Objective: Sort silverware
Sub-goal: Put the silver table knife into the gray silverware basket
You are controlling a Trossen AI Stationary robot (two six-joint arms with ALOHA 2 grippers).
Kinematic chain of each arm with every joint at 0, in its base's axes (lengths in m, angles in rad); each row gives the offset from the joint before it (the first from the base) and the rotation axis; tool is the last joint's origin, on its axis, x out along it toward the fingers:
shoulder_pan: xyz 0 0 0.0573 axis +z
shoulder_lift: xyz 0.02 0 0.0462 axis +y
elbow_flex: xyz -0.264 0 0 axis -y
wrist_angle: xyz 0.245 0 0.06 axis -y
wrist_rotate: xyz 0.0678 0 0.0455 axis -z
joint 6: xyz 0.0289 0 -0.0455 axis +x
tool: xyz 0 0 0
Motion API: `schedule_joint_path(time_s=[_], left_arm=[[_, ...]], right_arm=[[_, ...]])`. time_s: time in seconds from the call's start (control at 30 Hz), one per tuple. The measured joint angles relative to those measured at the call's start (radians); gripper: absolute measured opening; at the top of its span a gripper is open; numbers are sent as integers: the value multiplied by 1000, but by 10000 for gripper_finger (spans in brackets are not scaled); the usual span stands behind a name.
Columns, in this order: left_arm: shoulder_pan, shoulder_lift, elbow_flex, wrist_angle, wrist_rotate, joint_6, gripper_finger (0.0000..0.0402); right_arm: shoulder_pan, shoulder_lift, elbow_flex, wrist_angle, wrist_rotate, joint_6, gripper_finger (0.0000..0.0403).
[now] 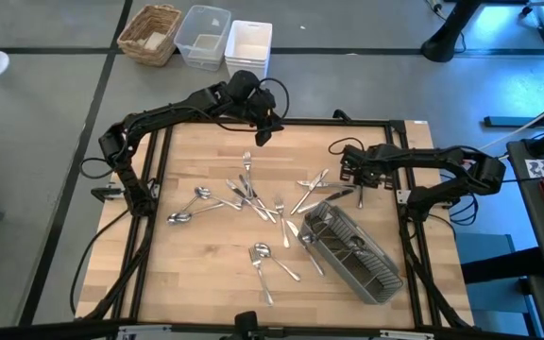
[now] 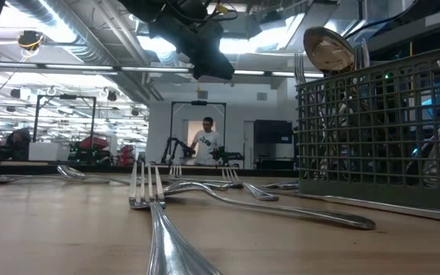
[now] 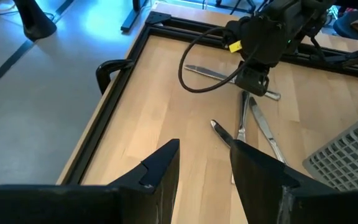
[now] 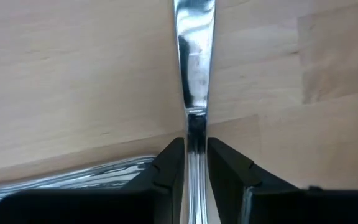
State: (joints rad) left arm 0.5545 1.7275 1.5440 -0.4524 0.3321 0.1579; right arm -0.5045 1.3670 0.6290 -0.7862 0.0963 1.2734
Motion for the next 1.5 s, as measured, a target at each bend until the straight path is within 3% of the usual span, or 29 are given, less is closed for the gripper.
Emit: schedule_joint_path(time_s=[0.4,0.63,1.0,1.33,1.5], left_arm=[[0,0,0,0,0,-1,137],[0,0,0,0,0,-1,137],[0,0,0,0,0,-1,137],[0,-1,0,0,0,3,137],[0,-1,0,0,0,4,137]], right_arm=[[1,-4,-64,67,2,1,69],[1,-5,-65,78,14,-4,21],[1,-5,-35,49,14,-44,38],[0,-13,-17,185,35,-98,3],[0,-13,-17,210,34,-115,9]])
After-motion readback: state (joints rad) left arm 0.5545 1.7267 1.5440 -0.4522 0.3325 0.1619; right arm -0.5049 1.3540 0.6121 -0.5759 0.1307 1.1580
